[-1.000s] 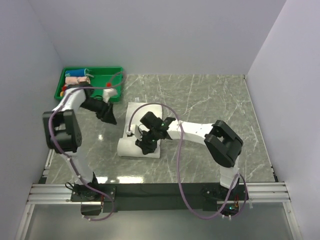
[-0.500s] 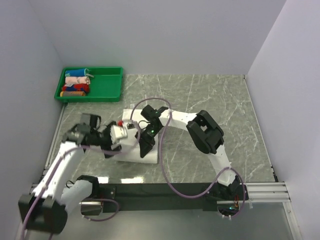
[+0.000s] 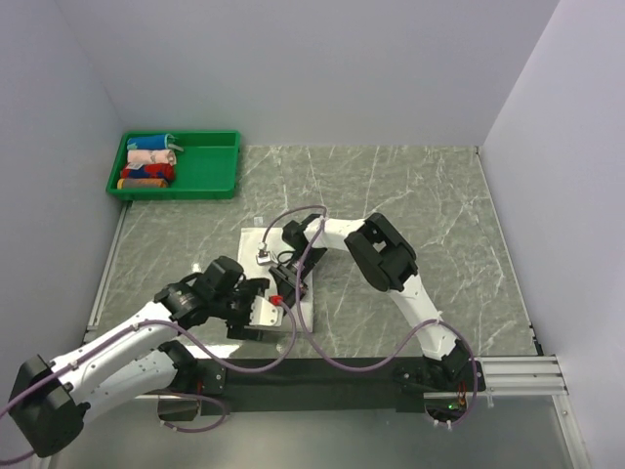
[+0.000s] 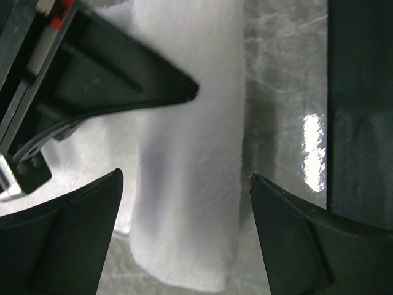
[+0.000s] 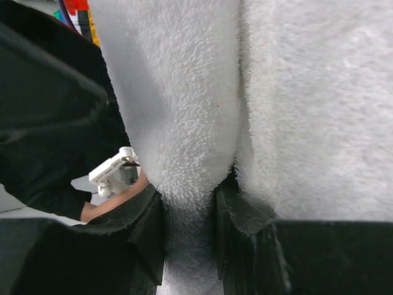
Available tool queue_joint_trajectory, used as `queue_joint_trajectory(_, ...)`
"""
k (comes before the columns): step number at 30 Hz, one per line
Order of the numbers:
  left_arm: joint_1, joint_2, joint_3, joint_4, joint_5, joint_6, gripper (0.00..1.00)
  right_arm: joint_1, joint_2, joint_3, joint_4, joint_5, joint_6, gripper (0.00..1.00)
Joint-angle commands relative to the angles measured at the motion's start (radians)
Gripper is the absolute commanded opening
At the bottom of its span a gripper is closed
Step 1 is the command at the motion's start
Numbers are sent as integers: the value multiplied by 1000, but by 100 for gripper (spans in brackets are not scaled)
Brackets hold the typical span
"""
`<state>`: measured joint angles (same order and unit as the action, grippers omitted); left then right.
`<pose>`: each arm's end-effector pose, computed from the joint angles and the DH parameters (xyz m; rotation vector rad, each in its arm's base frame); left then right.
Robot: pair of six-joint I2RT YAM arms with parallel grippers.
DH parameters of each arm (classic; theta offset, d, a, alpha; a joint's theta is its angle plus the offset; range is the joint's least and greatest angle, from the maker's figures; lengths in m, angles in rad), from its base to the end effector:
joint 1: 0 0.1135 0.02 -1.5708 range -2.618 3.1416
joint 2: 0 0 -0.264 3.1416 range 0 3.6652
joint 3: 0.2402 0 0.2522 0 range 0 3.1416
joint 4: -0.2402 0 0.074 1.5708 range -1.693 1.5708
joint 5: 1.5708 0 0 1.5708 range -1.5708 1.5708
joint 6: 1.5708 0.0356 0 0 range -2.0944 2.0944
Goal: Roll the towels
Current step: Roll the towel
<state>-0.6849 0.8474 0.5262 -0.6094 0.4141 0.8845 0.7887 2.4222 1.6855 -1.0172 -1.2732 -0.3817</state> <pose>0.1151 -0.1125 0.2055 1.8403 1.6029 -0.4285 0.2754 0.3255 0.0843 1.1148 -1.9587 -1.5862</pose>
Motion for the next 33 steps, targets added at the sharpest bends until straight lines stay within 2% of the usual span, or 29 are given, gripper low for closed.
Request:
queue_joint_trajectory(1, -70, 19, -15, 85, -50, -70, 89, -3, 100, -17, 22, 264, -39, 0)
queue_joint_trajectory(3, -93, 54, -25, 100, -89, -84, 87, -11, 110, -4, 9, 259, -43, 0)
queue_joint_trajectory(5, -110, 112, -22, 102, -109, -114, 81, -14, 104, -3, 14, 255, -36, 0)
queue_joint_trajectory(7, -110, 157, 6, 74, -115, -134, 67, -23, 97, -3, 14, 259, -28, 0)
queue_joint_trajectory(9, -110, 222, 29, 27, -113, -145, 60, -32, 74, 0, 6, 271, -25, 1)
queue_joint_trajectory(10, -110, 240, 29, 13, -112, -150, 51, -37, 61, -3, 8, 270, -20, 8)
queue_joint_trajectory(11, -110, 261, 29, -6, -113, -150, 47, -39, 36, -4, 8, 270, -17, 13)
queue_joint_trajectory(12, -110, 268, 24, -10, -110, -151, 40, -48, 25, -4, 3, 270, -16, 23)
queue_joint_trajectory(13, -110, 269, 24, -16, -109, -151, 37, -51, 12, -1, -4, 273, -19, 28)
queue_joint_trajectory(14, -110, 275, 26, -26, -100, -153, 34, -52, -12, 2, -21, 281, -20, 37)
queue_joint_trajectory(15, -110, 280, 37, -48, -92, -154, 31, -58, -24, 19, -32, 332, -26, 50)
queue_joint_trajectory(19, -107, 324, 80, -133, -29, -142, 14, -91, -126, 63, -34, 539, -28, 63)
queue_joint_trajectory(21, -96, 355, 106, -160, 11, -131, 7, -126, -193, 63, 9, 577, 10, 67)
queue_joint_trajectory(24, -27, 412, 155, -214, 87, -99, 2, -207, -299, -10, 130, 589, 122, 68)
queue_joint_trajectory(26, 34, 498, 196, -286, 135, -73, 1, -258, -421, -135, 272, 584, 214, 68)
queue_joint_trajectory(29, 145, 634, 297, -374, 224, -22, 1, -299, -579, -257, 354, 647, 215, 68)
queue_joint_trajectory(33, 237, 826, 472, -440, 258, -6, 1, -345, -705, -313, 344, 621, 182, 66)
